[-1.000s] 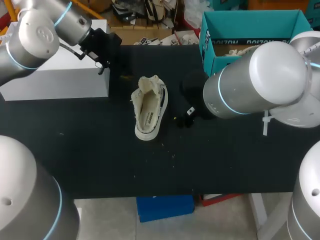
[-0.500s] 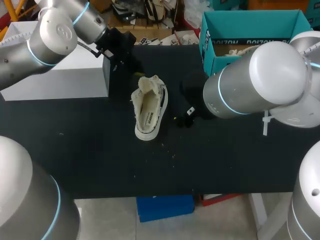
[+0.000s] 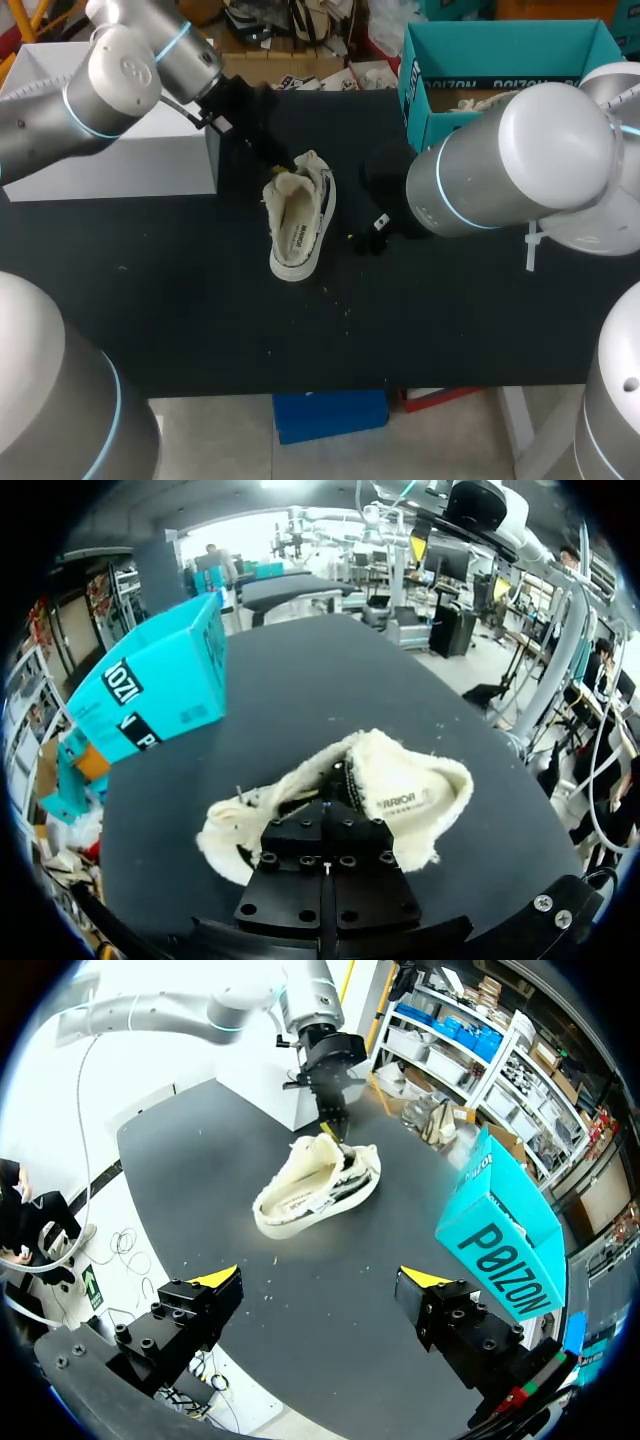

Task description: Take the shoe out of the shoebox, open the shoe tongue, remove and reinsert the insole, then place the shoe into the shoebox

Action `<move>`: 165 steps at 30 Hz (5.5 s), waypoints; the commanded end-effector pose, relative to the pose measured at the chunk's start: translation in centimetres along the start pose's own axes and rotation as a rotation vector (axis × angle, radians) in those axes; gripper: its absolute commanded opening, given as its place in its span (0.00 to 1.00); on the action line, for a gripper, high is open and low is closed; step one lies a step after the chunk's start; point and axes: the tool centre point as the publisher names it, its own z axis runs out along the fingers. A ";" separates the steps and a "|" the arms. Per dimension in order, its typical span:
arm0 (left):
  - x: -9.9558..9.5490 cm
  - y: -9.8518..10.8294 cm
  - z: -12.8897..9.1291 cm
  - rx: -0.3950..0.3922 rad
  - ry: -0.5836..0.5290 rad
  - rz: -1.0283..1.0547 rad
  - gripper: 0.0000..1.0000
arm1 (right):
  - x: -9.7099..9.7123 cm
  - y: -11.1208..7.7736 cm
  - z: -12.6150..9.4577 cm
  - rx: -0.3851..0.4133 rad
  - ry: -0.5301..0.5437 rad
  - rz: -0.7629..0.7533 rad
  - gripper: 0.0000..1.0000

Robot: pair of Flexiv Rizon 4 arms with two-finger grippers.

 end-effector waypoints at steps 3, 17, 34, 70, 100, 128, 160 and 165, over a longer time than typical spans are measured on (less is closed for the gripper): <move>1.0 -0.4 0.9 0.001 0.020 0.002 0.00 | 0.0 -0.1 0.0 -0.002 0.000 0.000 1.00; 3.2 -0.5 0.6 -0.009 0.042 -0.018 0.00 | 0.0 -0.1 0.0 -0.002 0.000 0.000 1.00; 5.2 -1.1 -4.3 -0.109 0.004 0.026 0.00 | 0.0 -0.1 0.0 -0.002 0.000 0.000 1.00; 6.4 0.0 -5.1 -0.135 -0.006 -0.020 1.00 | 0.0 -0.1 0.0 -0.002 0.000 0.000 1.00; 8.8 1.4 -7.7 -0.149 0.044 -0.095 1.00 | 0.0 -0.1 0.0 -0.002 0.000 0.000 1.00; 9.0 1.6 -7.8 -0.149 0.044 -0.098 1.00 | 1.2 8.2 4.1 0.414 0.080 -0.095 1.00; 9.0 1.6 -7.8 -0.149 0.044 -0.098 1.00 | 1.2 8.2 4.1 0.414 0.080 -0.095 1.00; 9.0 1.6 -7.8 -0.149 0.044 -0.098 1.00 | 1.2 8.2 4.1 0.414 0.080 -0.095 1.00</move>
